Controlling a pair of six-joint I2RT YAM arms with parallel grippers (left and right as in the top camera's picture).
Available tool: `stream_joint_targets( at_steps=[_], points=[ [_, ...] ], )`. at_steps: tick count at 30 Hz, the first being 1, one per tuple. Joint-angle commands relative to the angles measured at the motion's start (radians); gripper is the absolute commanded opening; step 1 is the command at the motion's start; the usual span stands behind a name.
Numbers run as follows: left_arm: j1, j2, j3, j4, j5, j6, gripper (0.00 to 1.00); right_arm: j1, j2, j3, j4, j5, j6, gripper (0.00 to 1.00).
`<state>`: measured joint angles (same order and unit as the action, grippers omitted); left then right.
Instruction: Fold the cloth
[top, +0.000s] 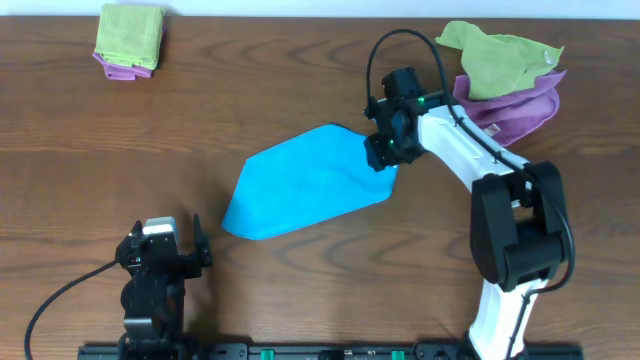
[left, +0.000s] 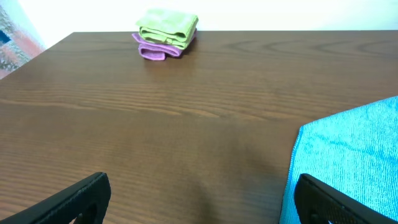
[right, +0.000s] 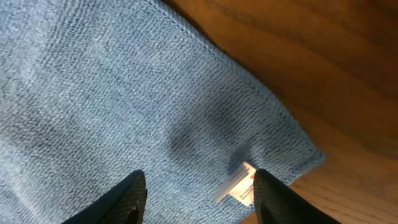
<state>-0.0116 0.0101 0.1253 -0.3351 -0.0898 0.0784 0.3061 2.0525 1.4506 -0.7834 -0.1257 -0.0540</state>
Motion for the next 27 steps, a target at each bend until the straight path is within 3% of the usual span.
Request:
stream_joint_targets(
  at_steps=[1, 8, 11, 13, 14, 20, 27],
  points=[
    [-0.001, -0.005, -0.022, -0.008, -0.014, -0.007, 0.95, 0.011, 0.003, 0.0, 0.004, 0.045, 0.016, 0.56],
    [-0.001, -0.005, -0.022, -0.008, -0.014, -0.007, 0.95, 0.011, 0.057, 0.0, 0.008, 0.051, 0.016, 0.51],
    [-0.001, -0.005, -0.022, -0.008, -0.014, -0.007, 0.95, 0.011, 0.079, 0.0, 0.007, 0.051, 0.018, 0.33],
    [-0.001, -0.005, -0.022, -0.008, -0.014, -0.007, 0.95, 0.011, 0.082, 0.0, 0.008, 0.051, 0.024, 0.07],
    [-0.001, -0.005, -0.022, -0.008, -0.014, -0.007, 0.95, 0.011, 0.082, 0.001, 0.01, 0.051, 0.029, 0.01],
    [-0.001, -0.005, -0.022, -0.008, -0.014, -0.007, 0.95, 0.009, 0.08, 0.157, -0.102, 0.167, 0.06, 0.01],
    [-0.001, -0.005, -0.022, -0.008, -0.014, -0.007, 0.95, 0.011, 0.079, 0.723, -0.354, 0.434, 0.084, 0.01]
  ],
)
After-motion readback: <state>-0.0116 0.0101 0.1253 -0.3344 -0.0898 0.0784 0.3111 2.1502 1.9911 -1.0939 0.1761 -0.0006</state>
